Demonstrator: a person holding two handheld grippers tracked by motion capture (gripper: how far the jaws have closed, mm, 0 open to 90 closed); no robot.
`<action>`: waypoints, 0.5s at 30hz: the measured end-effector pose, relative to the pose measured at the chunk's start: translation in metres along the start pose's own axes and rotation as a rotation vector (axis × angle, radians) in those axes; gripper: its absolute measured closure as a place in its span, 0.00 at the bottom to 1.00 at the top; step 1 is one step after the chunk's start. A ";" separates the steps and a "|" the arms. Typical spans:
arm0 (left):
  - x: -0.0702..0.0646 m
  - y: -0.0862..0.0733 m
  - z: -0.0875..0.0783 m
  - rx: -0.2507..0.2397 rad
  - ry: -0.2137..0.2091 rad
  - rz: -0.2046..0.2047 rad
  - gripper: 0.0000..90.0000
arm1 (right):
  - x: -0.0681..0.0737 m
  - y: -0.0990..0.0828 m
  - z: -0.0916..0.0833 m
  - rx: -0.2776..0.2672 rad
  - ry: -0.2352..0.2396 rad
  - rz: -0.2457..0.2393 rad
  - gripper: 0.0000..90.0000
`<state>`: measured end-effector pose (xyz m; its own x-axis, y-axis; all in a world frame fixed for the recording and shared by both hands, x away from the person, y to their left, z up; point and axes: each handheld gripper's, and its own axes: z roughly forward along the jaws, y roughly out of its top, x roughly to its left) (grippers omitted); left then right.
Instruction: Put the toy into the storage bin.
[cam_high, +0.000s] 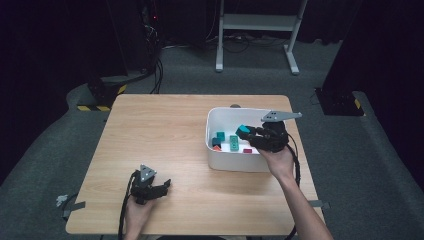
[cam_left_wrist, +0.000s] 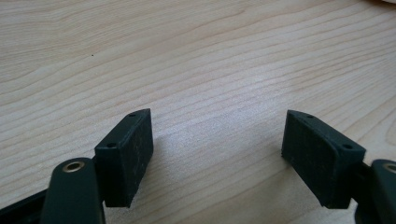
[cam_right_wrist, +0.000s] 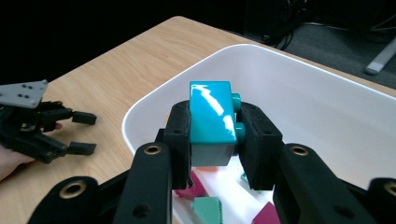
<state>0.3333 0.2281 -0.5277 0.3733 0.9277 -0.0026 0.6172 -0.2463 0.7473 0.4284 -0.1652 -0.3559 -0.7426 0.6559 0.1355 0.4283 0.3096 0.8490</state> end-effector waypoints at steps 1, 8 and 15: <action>0.000 0.000 0.000 0.000 0.000 -0.001 0.28 | -0.004 0.001 0.002 0.004 -0.009 0.011 0.74; 0.000 0.000 0.000 0.000 0.000 0.000 0.28 | -0.014 0.002 0.009 0.022 -0.038 0.034 0.74; 0.000 0.000 0.000 0.000 0.000 0.000 0.28 | -0.025 -0.001 0.019 0.053 -0.055 0.057 0.74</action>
<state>0.3333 0.2281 -0.5277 0.3732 0.9277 -0.0029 0.6171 -0.2459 0.7474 0.4564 -0.1692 -0.3695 -0.6873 0.7101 0.1530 0.4965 0.3055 0.8125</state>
